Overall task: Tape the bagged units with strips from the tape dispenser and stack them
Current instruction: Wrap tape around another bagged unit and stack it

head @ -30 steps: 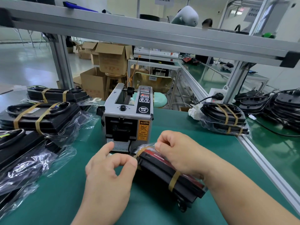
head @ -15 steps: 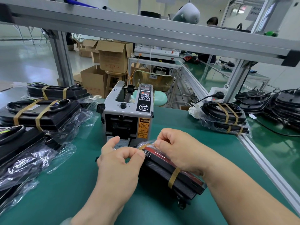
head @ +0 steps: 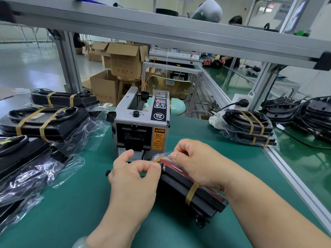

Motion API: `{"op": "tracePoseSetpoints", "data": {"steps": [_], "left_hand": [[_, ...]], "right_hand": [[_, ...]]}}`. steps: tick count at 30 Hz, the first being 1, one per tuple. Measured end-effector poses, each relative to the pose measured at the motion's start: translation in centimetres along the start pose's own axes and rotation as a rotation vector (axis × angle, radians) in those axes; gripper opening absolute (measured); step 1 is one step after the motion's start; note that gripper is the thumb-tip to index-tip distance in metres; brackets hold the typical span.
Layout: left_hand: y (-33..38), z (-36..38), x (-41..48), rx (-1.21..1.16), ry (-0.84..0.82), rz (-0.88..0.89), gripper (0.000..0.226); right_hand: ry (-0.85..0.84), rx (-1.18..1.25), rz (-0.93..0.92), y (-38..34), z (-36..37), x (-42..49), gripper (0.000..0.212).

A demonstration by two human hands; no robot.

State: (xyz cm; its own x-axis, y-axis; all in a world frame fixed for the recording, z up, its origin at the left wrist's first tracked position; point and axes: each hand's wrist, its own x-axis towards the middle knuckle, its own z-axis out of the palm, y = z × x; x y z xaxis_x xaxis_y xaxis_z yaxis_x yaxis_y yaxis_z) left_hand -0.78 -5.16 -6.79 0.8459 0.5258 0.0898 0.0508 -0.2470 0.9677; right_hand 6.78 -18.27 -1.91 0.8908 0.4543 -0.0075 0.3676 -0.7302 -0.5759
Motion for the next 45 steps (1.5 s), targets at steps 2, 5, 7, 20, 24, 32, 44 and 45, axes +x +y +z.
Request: {"op": "tracePoseSetpoints", "data": {"steps": [2, 5, 7, 20, 24, 32, 44, 45], "left_hand": [[0.0, 0.1, 0.0, 0.008, 0.007, -0.002, 0.024], [0.0, 0.1, -0.1, 0.033, 0.017, 0.007, 0.024], [-0.1, 0.2, 0.0, 0.057, 0.021, 0.009, 0.023], [-0.3, 0.6, -0.2, 0.155, 0.035, 0.114, 0.02], [-0.4, 0.7, -0.2, 0.178, 0.026, 0.128, 0.019], [-0.3, 0.5, 0.1, 0.176, 0.059, 0.048, 0.02], [-0.3, 0.1, 2.8, -0.095, -0.114, -0.082, 0.016], [-0.5, 0.2, 3.0, 0.012, -0.064, 0.011, 0.025]], "right_hand": [[0.001, 0.005, 0.003, 0.0, 0.0, 0.0, 0.024], [0.007, 0.005, 0.003, 0.1, 0.1, 0.0, 0.024], [0.013, 0.015, 0.008, 0.0, 0.1, 0.1, 0.024], [0.015, 0.043, 0.011, -0.2, 0.0, -0.2, 0.024], [0.015, 0.035, 0.001, -0.2, 0.0, -0.2, 0.024], [0.022, 0.024, -0.009, -0.2, 0.0, -0.1, 0.023], [0.028, 0.047, -0.009, 0.7, -0.2, 0.3, 0.023], [0.018, 0.069, -0.014, 0.8, -0.2, 0.3, 0.023]]}}
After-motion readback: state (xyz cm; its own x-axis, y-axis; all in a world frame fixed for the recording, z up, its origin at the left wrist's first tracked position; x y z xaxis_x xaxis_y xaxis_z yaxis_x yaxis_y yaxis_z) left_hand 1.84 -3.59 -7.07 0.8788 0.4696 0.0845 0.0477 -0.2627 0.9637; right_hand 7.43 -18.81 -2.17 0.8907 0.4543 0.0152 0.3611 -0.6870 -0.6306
